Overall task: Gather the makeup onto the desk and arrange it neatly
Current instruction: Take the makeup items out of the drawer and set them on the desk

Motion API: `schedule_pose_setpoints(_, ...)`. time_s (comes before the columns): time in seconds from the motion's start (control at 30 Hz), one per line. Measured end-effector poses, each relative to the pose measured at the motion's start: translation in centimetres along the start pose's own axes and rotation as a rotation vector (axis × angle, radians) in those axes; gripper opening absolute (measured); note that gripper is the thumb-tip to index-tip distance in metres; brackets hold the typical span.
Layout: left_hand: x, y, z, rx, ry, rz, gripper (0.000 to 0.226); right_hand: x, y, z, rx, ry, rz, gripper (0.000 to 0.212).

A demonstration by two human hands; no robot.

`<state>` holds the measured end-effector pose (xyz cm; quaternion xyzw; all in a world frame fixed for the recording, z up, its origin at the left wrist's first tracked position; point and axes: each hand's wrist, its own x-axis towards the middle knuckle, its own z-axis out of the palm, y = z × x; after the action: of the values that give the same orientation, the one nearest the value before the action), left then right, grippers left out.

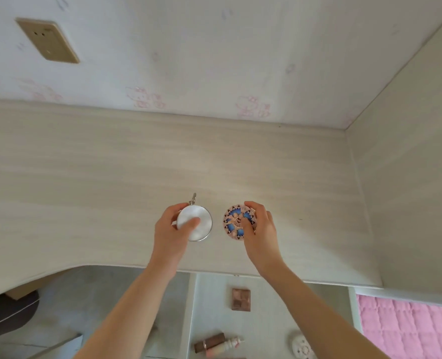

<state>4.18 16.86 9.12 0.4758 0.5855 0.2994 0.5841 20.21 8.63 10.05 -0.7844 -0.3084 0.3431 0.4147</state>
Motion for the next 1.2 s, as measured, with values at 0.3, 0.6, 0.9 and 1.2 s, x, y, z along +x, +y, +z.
schedule_pose_setpoints(0.3,9.2,0.9,0.3,0.092,-0.017,0.043,0.038,7.7,-2.2,3.7,-0.032,0.026,0.054,0.036)
schedule_pose_setpoints(0.6,12.7,1.0,1.1,0.142,-0.034,0.053,0.038,10.9,-2.0,5.1,-0.066,0.036,0.099,0.036)
schedule_pose_setpoints(0.9,13.7,0.7,1.2,0.316,-0.125,0.122,0.042,11.8,-1.4,5.3,-0.216,0.006,0.022,0.036)
schedule_pose_setpoints(1.2,14.1,1.0,1.4,0.499,-0.127,0.167,0.042,12.3,-0.8,5.5,-0.477,0.037,-0.040,0.039)
